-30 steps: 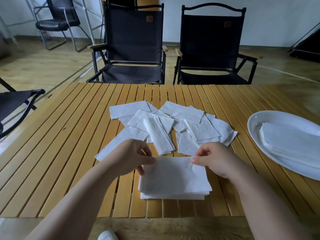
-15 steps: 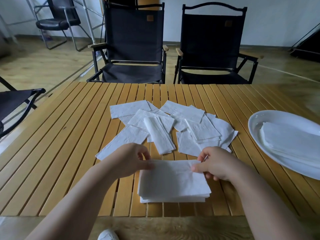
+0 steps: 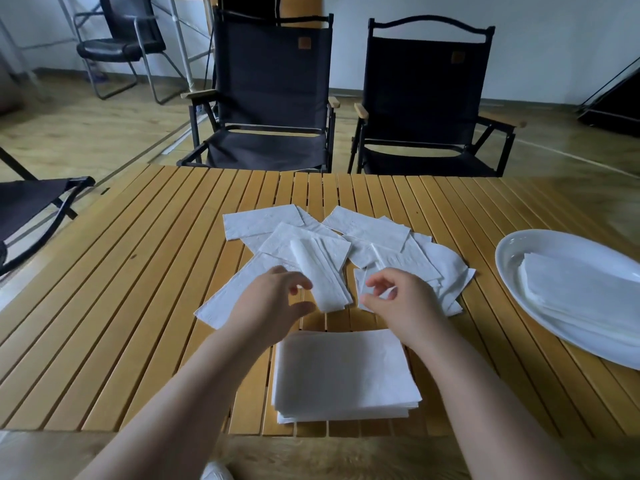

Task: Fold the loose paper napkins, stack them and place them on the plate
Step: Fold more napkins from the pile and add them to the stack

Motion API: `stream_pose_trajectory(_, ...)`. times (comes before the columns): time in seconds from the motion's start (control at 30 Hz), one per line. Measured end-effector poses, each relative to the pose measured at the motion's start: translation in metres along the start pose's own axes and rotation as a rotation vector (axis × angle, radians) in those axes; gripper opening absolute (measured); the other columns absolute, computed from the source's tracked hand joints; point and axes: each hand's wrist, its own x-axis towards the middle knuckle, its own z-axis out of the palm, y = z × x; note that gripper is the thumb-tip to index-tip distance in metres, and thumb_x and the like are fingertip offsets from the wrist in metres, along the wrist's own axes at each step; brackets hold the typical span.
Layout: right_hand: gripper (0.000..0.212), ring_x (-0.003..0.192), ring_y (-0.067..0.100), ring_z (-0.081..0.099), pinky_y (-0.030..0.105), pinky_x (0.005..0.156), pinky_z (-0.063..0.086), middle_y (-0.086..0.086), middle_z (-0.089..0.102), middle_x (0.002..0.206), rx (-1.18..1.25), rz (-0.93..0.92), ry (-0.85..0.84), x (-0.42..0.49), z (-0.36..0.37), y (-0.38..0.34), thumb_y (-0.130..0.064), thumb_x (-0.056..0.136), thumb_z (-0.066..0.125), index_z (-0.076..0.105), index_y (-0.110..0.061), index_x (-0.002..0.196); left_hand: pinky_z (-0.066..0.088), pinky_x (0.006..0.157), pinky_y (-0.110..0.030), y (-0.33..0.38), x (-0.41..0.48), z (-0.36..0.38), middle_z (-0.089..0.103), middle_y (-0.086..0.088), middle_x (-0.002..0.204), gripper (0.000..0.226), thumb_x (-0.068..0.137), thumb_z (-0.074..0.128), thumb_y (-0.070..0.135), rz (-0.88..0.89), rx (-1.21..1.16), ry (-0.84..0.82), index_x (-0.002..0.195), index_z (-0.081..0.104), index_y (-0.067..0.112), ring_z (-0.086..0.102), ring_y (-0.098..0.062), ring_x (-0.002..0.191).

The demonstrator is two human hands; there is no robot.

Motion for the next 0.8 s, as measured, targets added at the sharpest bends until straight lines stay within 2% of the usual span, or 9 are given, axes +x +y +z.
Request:
stream_pose_trajectory(0.07,0.022,0.085,0.007,0.058,0.025,0.072,0.052,-0.008,0.065,0.1,-0.024,-0.011,-0.011,0.008,0.017,0.0,-0.03,0.088,0.073,0.069,-0.024,0.109,0.05,0.09,-0.031,0.002,0.006,0.01,0.055,0.006,0.128,0.041,0.086,0.073,0.039,0.049,0.032,0.022,0.126,0.063,0.034,0.053,-0.016,0.115)
stream_pose_trajectory(0.13,0.02,0.091,0.012,0.063,0.031,0.081,0.055,-0.007,0.066,0.103,-0.066,0.0,-0.043,0.013,0.03,0.001,-0.026,0.087,0.072,0.072,-0.026,0.107,0.048,0.09,-0.032,0.002,0.011,0.02,0.054,0.007,0.127,0.04,0.085,0.073,0.041,0.075,0.055,0.008,0.124,0.064,0.036,0.049,-0.018,0.118)
stream_pose_trajectory(0.27,0.02,0.094,0.019,0.064,0.035,0.083,0.056,-0.005,0.059,0.104,-0.13,0.011,-0.034,0.017,0.043,0.003,-0.021,0.083,0.07,0.074,-0.03,0.1,0.044,0.078,-0.027,0.004,0.015,0.033,0.056,0.012,0.109,0.015,0.088,0.068,0.036,0.045,-0.014,0.036,0.102,0.073,0.037,0.05,-0.014,0.107)
stream_pose_trajectory(0.4,0.012,0.091,0.018,0.061,0.032,0.079,0.054,-0.006,0.056,0.103,-0.164,-0.001,-0.025,0.015,0.045,0.004,-0.026,0.085,0.073,0.073,-0.032,0.096,0.042,0.073,-0.026,0.005,0.015,0.036,0.06,0.011,0.106,0.011,0.088,0.069,0.034,0.046,0.001,0.06,0.096,0.075,0.032,0.057,-0.014,0.101)
stream_pose_trajectory(0.53,0.01,0.092,0.018,0.062,0.035,0.084,0.053,-0.005,0.059,0.1,-0.141,-0.025,-0.028,0.014,0.044,0.007,-0.027,0.085,0.073,0.074,-0.03,0.094,0.042,0.066,-0.026,0.005,0.012,0.033,0.064,0.009,0.094,0.004,0.087,0.071,0.031,-0.02,-0.086,0.07,0.087,0.074,0.032,0.063,-0.016,0.087)
stream_pose_trajectory(0.63,0.014,0.094,0.018,0.063,0.034,0.085,0.053,-0.006,0.062,0.103,-0.117,-0.022,-0.022,0.014,0.039,0.008,-0.026,0.086,0.072,0.072,-0.027,0.1,0.05,0.069,-0.028,0.006,0.011,0.027,0.07,0.007,0.089,0.004,0.089,0.069,0.029,-0.067,-0.193,0.078,0.089,0.073,0.029,0.066,-0.015,0.083)
stream_pose_trajectory(0.7,0.02,0.094,0.017,0.062,0.032,0.083,0.053,-0.008,0.063,0.104,-0.101,-0.023,-0.023,0.013,0.036,0.009,-0.025,0.087,0.072,0.069,-0.027,0.106,0.051,0.067,-0.025,0.008,0.01,0.022,0.071,0.009,0.089,0.006,0.092,0.067,0.025,-0.07,-0.264,0.082,0.091,0.073,0.026,0.067,-0.01,0.083)
stream_pose_trajectory(0.77,0.034,0.094,0.013,0.059,0.029,0.081,0.051,-0.01,0.061,0.106,-0.071,-0.028,-0.028,0.013,0.032,0.009,-0.024,0.085,0.075,0.064,-0.028,0.117,0.05,0.065,-0.021,0.01,0.01,0.018,0.071,0.012,0.089,0.006,0.092,0.067,0.023,-0.066,-0.348,0.078,0.09,0.072,0.025,0.067,-0.004,0.082)
stream_pose_trajectory(0.8,0.042,0.095,0.013,0.058,0.027,0.08,0.05,-0.011,0.06,0.108,-0.05,-0.034,-0.026,0.012,0.031,0.009,-0.023,0.085,0.076,0.061,-0.028,0.123,0.052,0.067,-0.024,0.01,0.01,0.016,0.072,0.013,0.087,0.005,0.092,0.068,0.023,-0.061,-0.393,0.068,0.089,0.072,0.025,0.068,-0.005,0.08)
